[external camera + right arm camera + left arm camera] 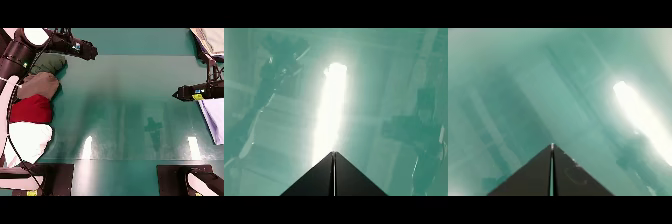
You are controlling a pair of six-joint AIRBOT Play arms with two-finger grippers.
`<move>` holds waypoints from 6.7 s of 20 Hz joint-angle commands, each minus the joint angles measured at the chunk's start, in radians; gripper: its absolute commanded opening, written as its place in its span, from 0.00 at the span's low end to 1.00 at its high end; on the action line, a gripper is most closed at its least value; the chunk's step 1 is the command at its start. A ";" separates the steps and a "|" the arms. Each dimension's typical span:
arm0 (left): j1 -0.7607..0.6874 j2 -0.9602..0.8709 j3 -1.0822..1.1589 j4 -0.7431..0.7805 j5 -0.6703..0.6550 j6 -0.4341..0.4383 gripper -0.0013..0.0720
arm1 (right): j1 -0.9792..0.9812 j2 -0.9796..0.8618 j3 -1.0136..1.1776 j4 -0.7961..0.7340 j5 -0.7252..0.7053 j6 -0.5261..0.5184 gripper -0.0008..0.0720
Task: Fold the shirts.
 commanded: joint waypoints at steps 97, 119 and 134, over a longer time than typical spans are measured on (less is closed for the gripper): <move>-0.258 -0.054 -0.423 -0.042 0.068 -0.179 0.92 | -0.250 0.019 0.398 0.001 0.124 -0.001 0.04; 0.061 0.333 -0.196 0.187 -0.543 -0.037 0.05 | 0.283 -0.584 0.306 0.188 -0.091 -0.126 0.62; 0.061 0.333 -0.196 0.185 -0.541 -0.044 0.05 | 0.422 -1.032 0.816 0.190 -0.072 -0.121 0.30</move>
